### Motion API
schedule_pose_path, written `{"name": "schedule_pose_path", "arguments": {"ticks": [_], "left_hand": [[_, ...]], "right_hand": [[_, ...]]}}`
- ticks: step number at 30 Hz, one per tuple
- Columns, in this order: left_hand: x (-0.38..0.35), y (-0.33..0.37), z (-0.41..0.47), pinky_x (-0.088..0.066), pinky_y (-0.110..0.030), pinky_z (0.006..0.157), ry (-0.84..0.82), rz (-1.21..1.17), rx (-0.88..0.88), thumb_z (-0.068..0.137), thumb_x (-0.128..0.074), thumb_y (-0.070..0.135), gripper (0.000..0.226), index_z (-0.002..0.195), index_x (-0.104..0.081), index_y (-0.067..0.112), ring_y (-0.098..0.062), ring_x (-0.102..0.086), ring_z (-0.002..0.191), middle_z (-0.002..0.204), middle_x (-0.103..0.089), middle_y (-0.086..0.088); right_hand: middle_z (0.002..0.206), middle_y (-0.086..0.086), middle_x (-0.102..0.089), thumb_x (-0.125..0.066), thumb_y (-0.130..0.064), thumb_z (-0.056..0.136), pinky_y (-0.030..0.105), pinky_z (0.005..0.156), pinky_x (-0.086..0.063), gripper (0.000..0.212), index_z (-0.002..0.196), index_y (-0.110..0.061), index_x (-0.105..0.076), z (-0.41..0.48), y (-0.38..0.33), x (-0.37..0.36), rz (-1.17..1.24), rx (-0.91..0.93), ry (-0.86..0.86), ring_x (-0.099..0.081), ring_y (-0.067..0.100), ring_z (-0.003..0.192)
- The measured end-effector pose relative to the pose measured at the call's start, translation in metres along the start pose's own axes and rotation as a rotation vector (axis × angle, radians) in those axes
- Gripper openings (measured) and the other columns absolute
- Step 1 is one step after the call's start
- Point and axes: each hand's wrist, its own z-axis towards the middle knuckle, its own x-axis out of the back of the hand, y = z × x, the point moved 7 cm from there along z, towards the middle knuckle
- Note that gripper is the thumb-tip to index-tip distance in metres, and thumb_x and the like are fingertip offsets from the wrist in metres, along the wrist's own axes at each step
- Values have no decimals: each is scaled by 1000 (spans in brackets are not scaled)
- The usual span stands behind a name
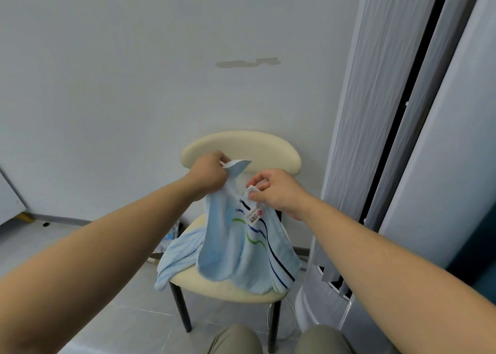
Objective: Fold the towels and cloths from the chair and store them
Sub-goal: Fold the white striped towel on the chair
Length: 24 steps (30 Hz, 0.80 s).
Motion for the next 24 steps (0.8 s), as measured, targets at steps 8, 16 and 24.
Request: {"name": "schedule_pose_path", "arguments": {"ticks": [8, 16, 24], "left_hand": [[-1, 1, -2, -42, -34, 63, -31, -47, 68, 83, -64, 38, 37, 82, -64, 1, -27, -52, 68, 74, -56, -12], [1, 15, -8, -33, -31, 58, -9, 15, -46, 95, -56, 31, 35, 67, -51, 11, -20, -41, 62, 64, -45, -4], [11, 28, -15, -54, -30, 57, -13, -190, -140, 85, -71, 17, 7, 91, -74, 13, -13, -62, 65, 80, -74, -4]], "right_hand": [[73, -2, -66, -72, -7, 87, 32, 73, -53, 17, 81, -23, -71, 0, -12, 6, -32, 118, 67, -59, 10, 67], [75, 0, -71, -84, -16, 79, 31, 73, -55, 14, 80, -22, -71, 1, -17, 8, 15, 165, 87, -65, 11, 70], [90, 8, -77, -78, -14, 86, 43, 90, -59, 7, 88, -21, -76, 0, -32, 8, 55, 219, 50, -71, 17, 84]]}}
